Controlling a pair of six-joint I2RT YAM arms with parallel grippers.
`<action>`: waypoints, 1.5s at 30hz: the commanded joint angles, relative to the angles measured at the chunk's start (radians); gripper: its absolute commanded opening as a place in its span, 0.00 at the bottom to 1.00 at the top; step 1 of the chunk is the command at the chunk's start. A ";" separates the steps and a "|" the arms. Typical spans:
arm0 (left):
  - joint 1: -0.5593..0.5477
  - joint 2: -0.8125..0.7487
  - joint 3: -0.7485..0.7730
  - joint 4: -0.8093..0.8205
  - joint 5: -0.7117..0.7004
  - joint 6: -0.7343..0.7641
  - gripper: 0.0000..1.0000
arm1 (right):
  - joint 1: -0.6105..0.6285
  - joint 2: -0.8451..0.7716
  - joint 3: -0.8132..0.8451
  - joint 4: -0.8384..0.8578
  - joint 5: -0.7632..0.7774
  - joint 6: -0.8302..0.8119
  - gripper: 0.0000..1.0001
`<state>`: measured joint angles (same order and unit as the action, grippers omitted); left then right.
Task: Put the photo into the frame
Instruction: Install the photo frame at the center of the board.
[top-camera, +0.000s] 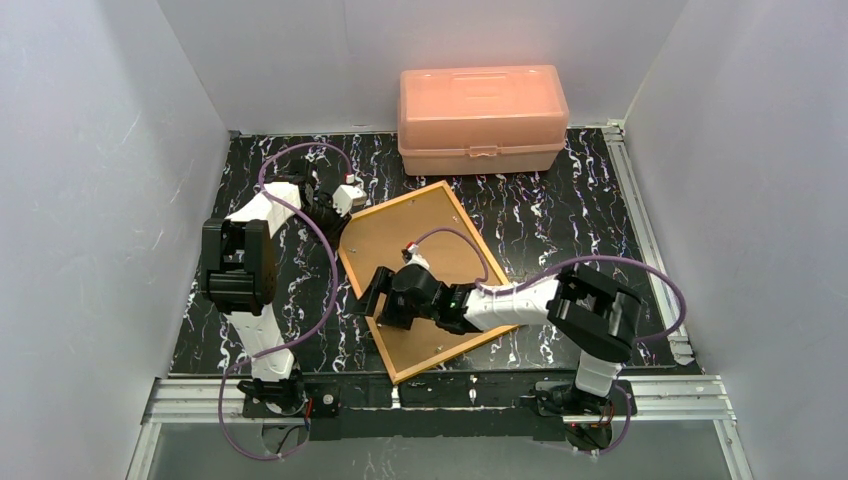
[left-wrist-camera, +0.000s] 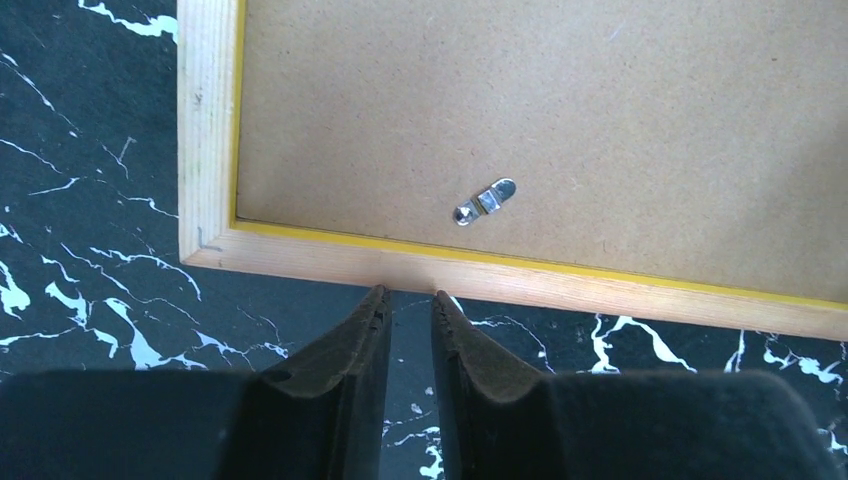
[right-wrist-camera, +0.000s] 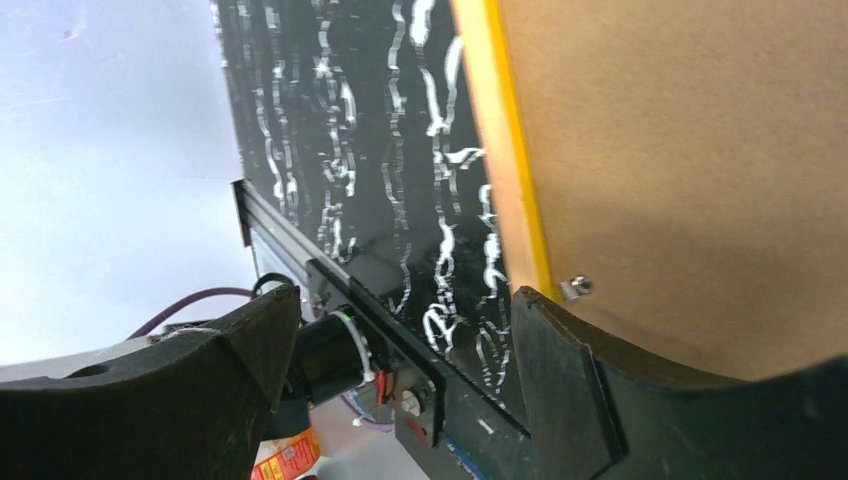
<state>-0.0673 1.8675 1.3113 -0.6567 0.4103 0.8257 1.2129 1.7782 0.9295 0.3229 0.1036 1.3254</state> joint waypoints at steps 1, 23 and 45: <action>0.001 -0.053 0.060 -0.077 0.013 -0.007 0.22 | -0.007 -0.129 0.015 0.025 0.049 -0.095 0.85; 0.066 -0.033 0.136 -0.174 0.000 -0.132 0.39 | -0.352 0.090 0.253 0.183 -0.409 -0.637 0.86; 0.160 0.196 0.328 -0.172 0.123 -0.243 0.27 | -0.369 0.394 0.569 0.141 -0.556 -0.774 0.86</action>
<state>0.0673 2.0266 1.5288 -0.7685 0.4290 0.6178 0.8574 2.2135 1.5284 0.3775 -0.4217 0.5682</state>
